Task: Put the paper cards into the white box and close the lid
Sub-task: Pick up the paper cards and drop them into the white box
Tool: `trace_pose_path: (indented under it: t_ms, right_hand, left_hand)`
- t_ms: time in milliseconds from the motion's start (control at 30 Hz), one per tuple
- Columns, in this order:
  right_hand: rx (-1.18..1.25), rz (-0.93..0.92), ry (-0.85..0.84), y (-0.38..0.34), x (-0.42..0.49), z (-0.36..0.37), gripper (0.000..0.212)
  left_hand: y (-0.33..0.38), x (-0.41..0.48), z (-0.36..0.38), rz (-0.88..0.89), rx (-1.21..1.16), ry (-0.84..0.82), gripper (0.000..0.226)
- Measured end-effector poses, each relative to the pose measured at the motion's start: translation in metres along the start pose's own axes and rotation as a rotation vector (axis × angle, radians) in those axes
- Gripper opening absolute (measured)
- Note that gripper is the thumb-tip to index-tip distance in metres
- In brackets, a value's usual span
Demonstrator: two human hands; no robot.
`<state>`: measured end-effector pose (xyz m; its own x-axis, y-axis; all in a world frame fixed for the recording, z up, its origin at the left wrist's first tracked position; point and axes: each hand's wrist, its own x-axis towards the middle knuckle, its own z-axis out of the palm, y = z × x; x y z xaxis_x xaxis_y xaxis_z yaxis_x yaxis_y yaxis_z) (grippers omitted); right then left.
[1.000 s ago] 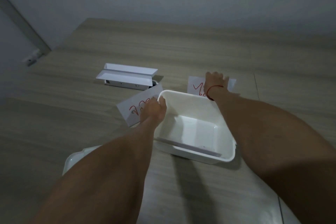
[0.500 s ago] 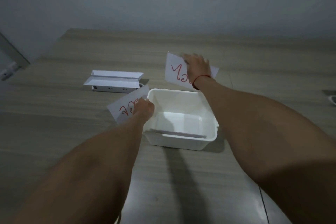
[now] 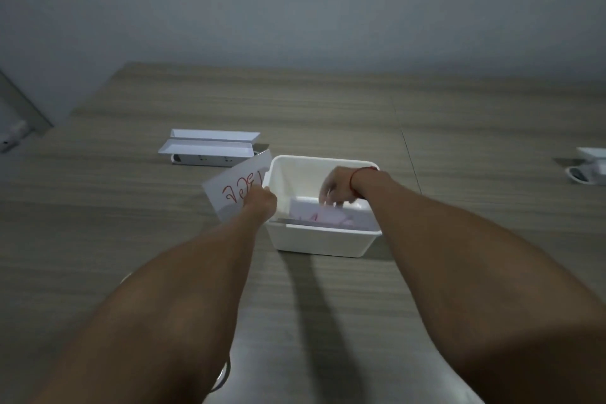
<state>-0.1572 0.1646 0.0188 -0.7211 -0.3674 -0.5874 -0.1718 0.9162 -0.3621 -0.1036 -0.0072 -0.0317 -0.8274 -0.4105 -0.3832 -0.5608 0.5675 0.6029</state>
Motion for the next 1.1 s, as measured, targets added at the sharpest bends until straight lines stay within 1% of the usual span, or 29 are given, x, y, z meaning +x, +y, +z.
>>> trace_pose_path:
  t_ms: [33,67,100,133,167,233,300,333,400,467,533,667,800,933,1033,1100]
  right_hand:
    - [0.024,0.030,-0.126,-0.001,-0.001,0.006,0.028]
    - [0.034,0.058,-0.195,0.000,-0.002,0.009,0.027]
    - [0.031,0.068,-0.214,-0.002,-0.003,0.010,0.027]
    - [0.034,0.062,-0.186,-0.003,-0.002,0.008,0.028]
    - [0.053,0.039,-0.108,-0.003,0.000,0.005,0.027]
    - [0.105,-0.001,0.150,-0.003,0.008,-0.002,0.023]
    - [0.121,0.000,0.392,0.000,0.017,-0.006,0.019]
    - [0.115,0.016,0.472,0.001,0.022,-0.006,0.020]
    - [0.042,0.034,0.559,0.003,0.032,-0.005,0.028]
    - [-0.068,0.030,0.592,0.005,0.044,-0.001,0.031]
    - [-0.128,0.024,0.620,0.007,0.055,0.004,0.024]
    - [-0.080,0.036,0.716,0.009,0.073,0.010,0.034]
    - [-0.055,0.035,0.735,0.008,0.086,0.011,0.032]
    - [-0.079,0.043,0.713,0.009,0.084,0.012,0.031]
    - [-0.114,0.105,0.621,0.010,0.072,0.011,0.032]
    - [-0.086,0.142,0.582,0.011,0.059,0.010,0.036]
  left_hand:
    - [0.000,0.000,-0.001,0.012,-0.002,-0.016,0.042]
    - [0.000,0.000,-0.002,0.017,-0.005,-0.026,0.042]
    - [-0.002,0.002,-0.003,0.016,-0.008,-0.025,0.042]
    - [-0.003,0.002,-0.003,0.010,-0.011,-0.005,0.043]
    - [-0.004,0.005,-0.004,0.000,-0.016,0.047,0.044]
    - [-0.006,0.010,-0.010,-0.025,-0.029,0.215,0.043]
    - [-0.009,0.019,-0.018,0.017,0.048,0.353,0.042]
    - [-0.009,0.024,-0.022,0.047,0.122,0.402,0.041]
    - [-0.011,0.036,-0.028,0.100,0.265,0.487,0.033]
    - [-0.015,0.049,-0.032,0.157,0.334,0.509,0.029]
    - [-0.021,0.059,-0.034,0.201,0.407,0.476,0.031]
    - [-0.034,0.074,-0.033,0.178,0.486,0.379,0.027]
    - [-0.042,0.076,-0.030,0.145,0.499,0.326,0.019]
    - [-0.040,0.071,-0.035,0.131,0.408,0.338,0.017]
    - [-0.026,0.063,-0.052,0.203,0.413,0.394,0.019]
    - [-0.009,0.057,-0.067,0.294,0.441,0.449,0.017]
